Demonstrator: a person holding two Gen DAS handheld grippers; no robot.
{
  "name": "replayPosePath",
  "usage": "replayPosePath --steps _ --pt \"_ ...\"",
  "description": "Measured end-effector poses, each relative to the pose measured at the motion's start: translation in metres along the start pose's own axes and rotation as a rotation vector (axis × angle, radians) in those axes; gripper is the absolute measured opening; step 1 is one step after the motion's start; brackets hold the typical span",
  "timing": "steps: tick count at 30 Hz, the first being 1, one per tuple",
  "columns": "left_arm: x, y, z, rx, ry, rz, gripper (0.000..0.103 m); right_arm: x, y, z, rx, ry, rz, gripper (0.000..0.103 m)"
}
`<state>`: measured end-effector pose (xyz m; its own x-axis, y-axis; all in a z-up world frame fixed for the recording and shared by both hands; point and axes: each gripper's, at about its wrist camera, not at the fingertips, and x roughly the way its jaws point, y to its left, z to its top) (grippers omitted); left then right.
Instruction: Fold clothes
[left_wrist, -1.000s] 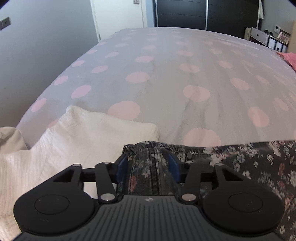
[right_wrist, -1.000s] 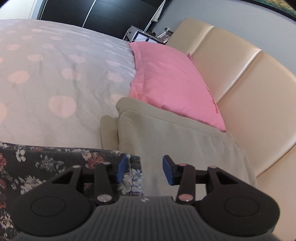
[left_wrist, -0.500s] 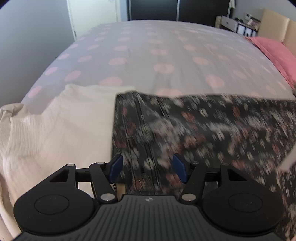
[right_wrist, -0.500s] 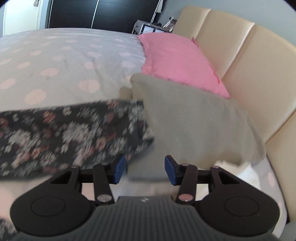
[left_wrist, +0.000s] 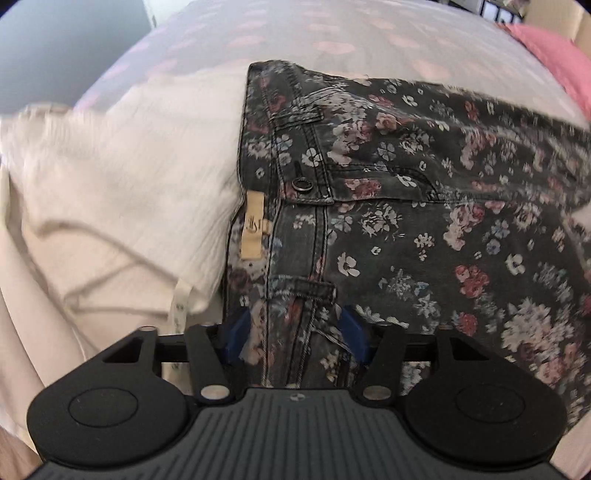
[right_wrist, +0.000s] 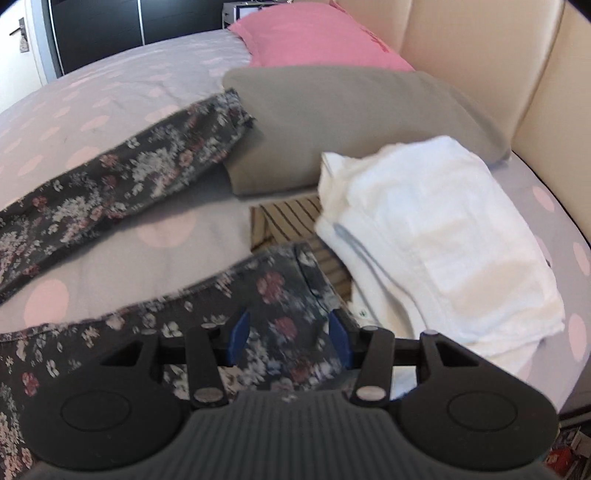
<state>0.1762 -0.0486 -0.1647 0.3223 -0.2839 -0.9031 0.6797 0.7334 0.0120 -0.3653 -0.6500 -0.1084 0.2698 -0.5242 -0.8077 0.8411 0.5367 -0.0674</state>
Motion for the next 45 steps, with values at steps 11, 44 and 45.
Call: replayPosePath --steps 11,44,45 --pt "-0.034 0.002 -0.005 -0.045 -0.03 0.002 0.002 0.003 -0.005 -0.005 -0.039 0.042 -0.054 0.051" --pt "-0.027 -0.009 -0.008 0.018 0.047 0.123 0.046 0.037 -0.074 -0.021 0.464 0.127 0.091 0.02" --pt "-0.025 -0.009 -0.009 0.018 0.058 0.131 0.046 0.031 -0.072 -0.02 0.46 0.115 0.082 0.015"
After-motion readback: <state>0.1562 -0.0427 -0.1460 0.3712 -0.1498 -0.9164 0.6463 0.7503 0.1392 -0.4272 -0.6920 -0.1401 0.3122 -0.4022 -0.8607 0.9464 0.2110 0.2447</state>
